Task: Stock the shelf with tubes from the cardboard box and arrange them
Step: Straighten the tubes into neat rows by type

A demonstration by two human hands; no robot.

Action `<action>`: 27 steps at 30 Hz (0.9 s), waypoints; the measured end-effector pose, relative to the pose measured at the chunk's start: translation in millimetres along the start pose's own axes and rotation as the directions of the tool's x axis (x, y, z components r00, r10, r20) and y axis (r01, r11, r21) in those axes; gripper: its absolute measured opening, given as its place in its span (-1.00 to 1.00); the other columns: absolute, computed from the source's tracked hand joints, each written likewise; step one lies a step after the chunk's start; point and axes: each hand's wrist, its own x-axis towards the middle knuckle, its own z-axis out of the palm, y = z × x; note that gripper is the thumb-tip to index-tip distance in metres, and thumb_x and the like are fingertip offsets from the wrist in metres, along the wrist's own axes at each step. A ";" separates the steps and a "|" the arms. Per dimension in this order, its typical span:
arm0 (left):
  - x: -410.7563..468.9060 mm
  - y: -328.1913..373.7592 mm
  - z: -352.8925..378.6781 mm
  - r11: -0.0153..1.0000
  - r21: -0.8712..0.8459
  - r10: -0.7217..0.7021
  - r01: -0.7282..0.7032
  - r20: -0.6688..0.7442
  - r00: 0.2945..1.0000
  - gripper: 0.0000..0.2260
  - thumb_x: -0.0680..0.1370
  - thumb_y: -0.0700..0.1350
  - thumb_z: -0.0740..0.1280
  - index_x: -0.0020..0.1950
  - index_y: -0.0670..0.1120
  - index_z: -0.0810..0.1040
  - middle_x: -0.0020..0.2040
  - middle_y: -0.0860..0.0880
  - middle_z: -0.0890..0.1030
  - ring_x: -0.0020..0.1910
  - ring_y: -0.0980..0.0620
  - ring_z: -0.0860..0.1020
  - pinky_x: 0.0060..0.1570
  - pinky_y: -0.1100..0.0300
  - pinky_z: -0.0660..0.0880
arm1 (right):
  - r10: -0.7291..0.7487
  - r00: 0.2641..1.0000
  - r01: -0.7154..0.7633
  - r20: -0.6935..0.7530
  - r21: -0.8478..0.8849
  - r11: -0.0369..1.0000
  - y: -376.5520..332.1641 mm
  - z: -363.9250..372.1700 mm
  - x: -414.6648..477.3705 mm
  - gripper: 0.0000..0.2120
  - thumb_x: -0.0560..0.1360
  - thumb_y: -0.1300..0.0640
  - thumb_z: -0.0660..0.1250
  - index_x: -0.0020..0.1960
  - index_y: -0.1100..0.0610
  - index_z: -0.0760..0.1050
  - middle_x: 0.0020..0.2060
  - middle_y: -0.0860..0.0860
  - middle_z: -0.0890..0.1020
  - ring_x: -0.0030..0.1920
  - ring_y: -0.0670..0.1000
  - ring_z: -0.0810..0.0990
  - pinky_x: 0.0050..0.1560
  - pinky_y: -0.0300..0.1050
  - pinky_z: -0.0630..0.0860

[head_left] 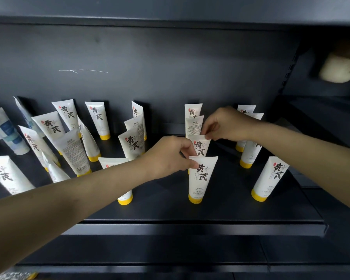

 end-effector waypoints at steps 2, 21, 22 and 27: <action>-0.7 -0.6 -1.1 1.000 0.013 -0.004 0.003 0.013 1.000 -0.87 0.43 -0.15 0.48 -0.08 -0.09 0.59 -0.09 -0.01 0.67 -0.15 0.07 0.65 -0.10 0.29 0.58 | 0.002 1.000 -0.002 0.015 0.011 1.000 0.0 -1.1 -1.1 -0.87 0.43 0.27 0.42 -0.03 0.14 0.66 -0.26 -0.13 0.64 -0.27 -0.08 0.66 -0.11 -0.22 0.58; 4.4 -5.8 7.1 1.000 -0.029 -0.001 0.000 -0.025 1.000 -0.87 0.43 -0.16 0.48 -0.09 -0.11 0.57 -0.10 -0.01 0.65 -0.15 -0.02 0.64 -0.12 0.18 0.61 | 0.015 1.000 -0.016 0.013 0.074 0.997 9.2 -2.0 0.2 -0.86 0.44 0.26 0.42 -0.01 0.14 0.65 -0.15 -0.01 0.70 -0.24 -0.09 0.67 -0.10 -0.23 0.60; 4.3 -5.8 6.1 1.000 -0.027 -0.005 0.005 -0.015 1.000 -0.87 0.43 -0.15 0.48 -0.09 -0.10 0.57 -0.10 0.00 0.65 -0.15 0.00 0.65 -0.11 0.20 0.61 | 0.013 1.000 -0.015 0.019 0.079 0.997 8.7 -2.1 0.0 -0.86 0.44 0.26 0.42 -0.01 0.14 0.65 -0.15 -0.03 0.69 -0.23 -0.10 0.67 -0.08 -0.22 0.60; 2.5 -8.4 2.7 0.999 0.032 0.014 -0.015 0.019 1.000 -0.86 0.44 -0.07 0.47 -0.09 0.05 0.54 -0.05 0.03 0.64 -0.13 0.15 0.61 -0.09 0.35 0.54 | 0.016 0.999 -0.019 0.038 0.077 0.997 8.8 -0.7 1.0 -0.84 0.45 0.24 0.42 0.02 0.12 0.64 -0.15 -0.07 0.68 -0.15 -0.07 0.68 -0.02 -0.19 0.60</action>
